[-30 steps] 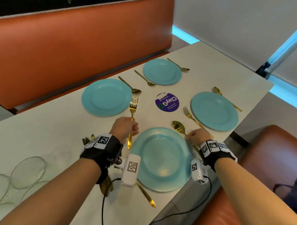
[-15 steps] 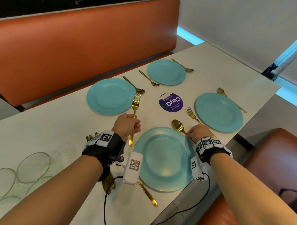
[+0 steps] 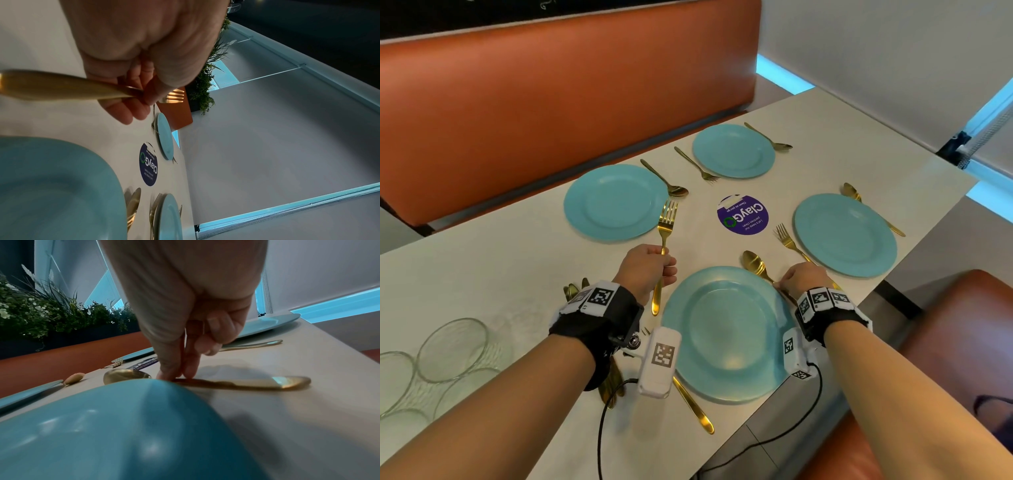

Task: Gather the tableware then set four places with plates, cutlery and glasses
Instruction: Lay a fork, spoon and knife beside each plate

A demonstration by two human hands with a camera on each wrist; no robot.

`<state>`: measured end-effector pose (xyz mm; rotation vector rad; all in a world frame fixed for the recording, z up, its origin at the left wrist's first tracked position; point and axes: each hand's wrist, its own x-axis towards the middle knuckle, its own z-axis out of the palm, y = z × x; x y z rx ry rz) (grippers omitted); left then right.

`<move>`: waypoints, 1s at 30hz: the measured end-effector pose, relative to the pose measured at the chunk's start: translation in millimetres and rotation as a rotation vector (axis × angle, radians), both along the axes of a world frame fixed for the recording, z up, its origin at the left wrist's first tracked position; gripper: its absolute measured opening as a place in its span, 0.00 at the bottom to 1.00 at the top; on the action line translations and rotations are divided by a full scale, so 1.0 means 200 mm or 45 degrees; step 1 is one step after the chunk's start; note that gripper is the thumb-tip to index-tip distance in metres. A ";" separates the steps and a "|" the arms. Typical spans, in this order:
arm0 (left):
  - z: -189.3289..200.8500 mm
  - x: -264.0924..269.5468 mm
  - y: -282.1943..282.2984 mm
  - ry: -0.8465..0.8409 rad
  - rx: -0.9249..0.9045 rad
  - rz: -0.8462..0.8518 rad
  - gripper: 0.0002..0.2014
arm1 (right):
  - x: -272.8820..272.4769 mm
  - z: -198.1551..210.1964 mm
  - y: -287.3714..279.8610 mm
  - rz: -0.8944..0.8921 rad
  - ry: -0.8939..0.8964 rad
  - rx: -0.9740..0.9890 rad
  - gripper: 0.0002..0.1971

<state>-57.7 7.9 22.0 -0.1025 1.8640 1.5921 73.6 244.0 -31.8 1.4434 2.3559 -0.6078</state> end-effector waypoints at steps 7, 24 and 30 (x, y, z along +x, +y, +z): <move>0.00 0.02 0.01 0.003 0.018 0.001 0.05 | 0.01 -0.01 0.00 0.005 -0.027 0.026 0.14; -0.01 0.01 0.01 -0.011 -0.002 0.013 0.05 | -0.01 0.00 0.00 0.058 -0.024 0.009 0.12; -0.02 -0.01 0.02 -0.015 -0.019 -0.001 0.06 | -0.05 0.10 0.01 0.122 0.116 0.054 0.09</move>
